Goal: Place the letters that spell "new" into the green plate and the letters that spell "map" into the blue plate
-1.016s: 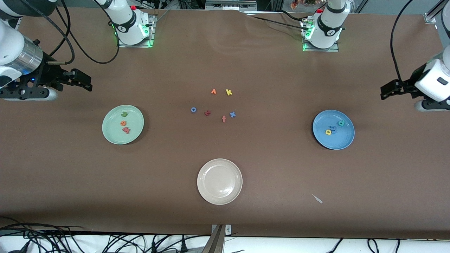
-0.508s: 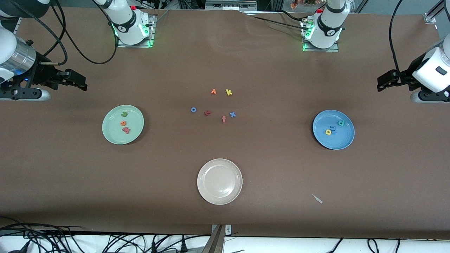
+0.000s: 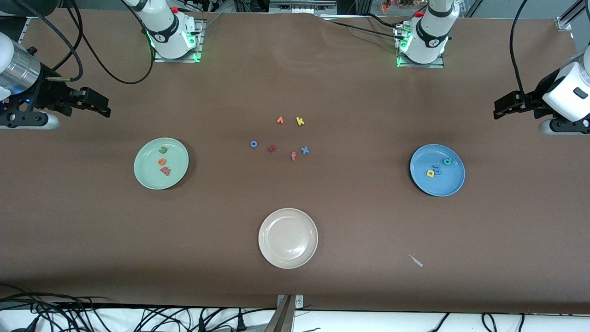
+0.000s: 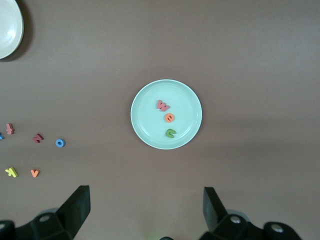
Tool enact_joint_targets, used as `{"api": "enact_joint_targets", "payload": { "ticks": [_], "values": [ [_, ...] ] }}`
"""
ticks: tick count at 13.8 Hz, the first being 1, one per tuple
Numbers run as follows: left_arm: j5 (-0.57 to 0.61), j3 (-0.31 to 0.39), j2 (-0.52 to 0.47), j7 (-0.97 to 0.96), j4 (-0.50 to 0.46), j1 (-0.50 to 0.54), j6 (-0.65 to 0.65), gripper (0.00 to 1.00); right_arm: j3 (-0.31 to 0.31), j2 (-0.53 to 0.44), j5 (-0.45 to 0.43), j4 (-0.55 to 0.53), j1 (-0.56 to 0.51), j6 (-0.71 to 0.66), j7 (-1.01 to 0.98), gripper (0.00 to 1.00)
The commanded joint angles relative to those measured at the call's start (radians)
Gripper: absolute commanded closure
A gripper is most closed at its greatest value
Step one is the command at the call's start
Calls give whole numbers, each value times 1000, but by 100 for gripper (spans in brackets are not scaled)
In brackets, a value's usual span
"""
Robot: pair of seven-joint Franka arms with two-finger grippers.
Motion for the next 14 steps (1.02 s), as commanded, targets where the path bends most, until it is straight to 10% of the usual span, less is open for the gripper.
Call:
{"api": "enact_joint_targets", "payload": {
  "ticks": [1,14],
  "values": [
    [-49,8,0,2,15,3,-18,0,-1,15,18,20,-2,-22,-24,0],
    [-65,8,1,2,15,12,-12,0,1,29,10,23,3,-21,-26,0]
  ]
}}
